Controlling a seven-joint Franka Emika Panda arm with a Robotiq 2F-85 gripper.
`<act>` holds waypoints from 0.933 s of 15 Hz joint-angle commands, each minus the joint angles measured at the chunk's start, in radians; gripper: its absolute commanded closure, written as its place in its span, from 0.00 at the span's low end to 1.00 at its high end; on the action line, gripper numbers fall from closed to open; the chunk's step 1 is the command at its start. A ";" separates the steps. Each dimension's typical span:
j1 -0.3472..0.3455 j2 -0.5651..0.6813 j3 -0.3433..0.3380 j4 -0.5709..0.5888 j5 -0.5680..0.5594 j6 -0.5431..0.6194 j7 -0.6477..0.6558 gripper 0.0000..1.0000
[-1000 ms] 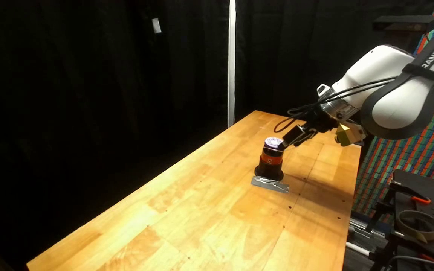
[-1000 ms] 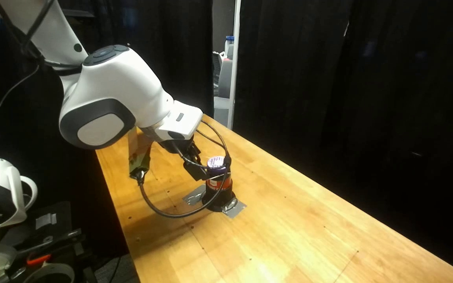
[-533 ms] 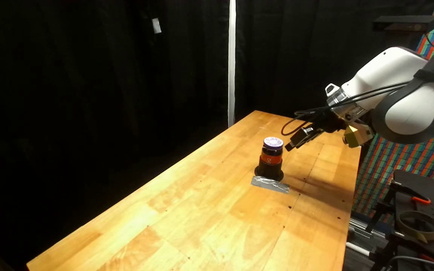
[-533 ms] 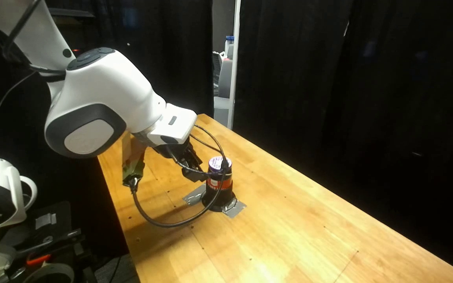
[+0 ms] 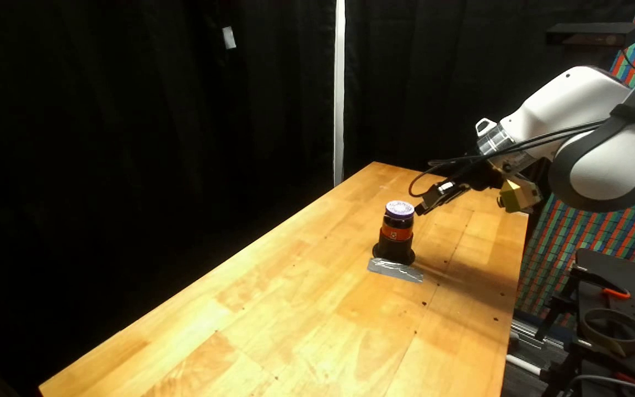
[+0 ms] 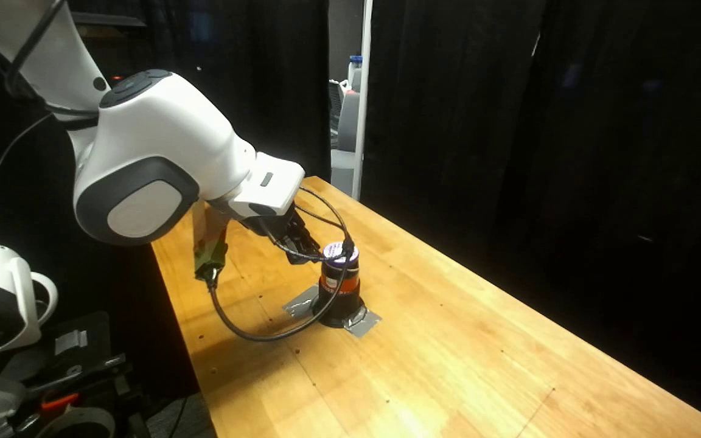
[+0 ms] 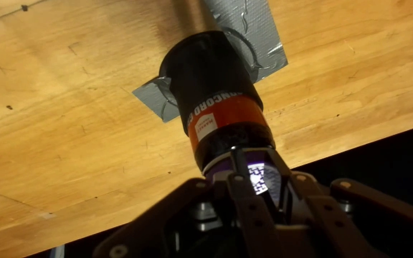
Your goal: Put a rubber band around the brown cup
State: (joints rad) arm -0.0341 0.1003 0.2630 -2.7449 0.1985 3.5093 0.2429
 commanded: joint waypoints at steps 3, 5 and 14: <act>0.009 -0.248 -0.055 -0.044 -0.065 -0.301 -0.038 0.30; 0.067 -0.293 -0.106 -0.003 -0.059 -0.466 -0.071 0.15; 0.136 -0.451 -0.140 0.168 -0.088 -1.213 -0.188 0.00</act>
State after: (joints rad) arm 0.0683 -0.3419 0.1541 -2.6620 0.1242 2.4925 0.1165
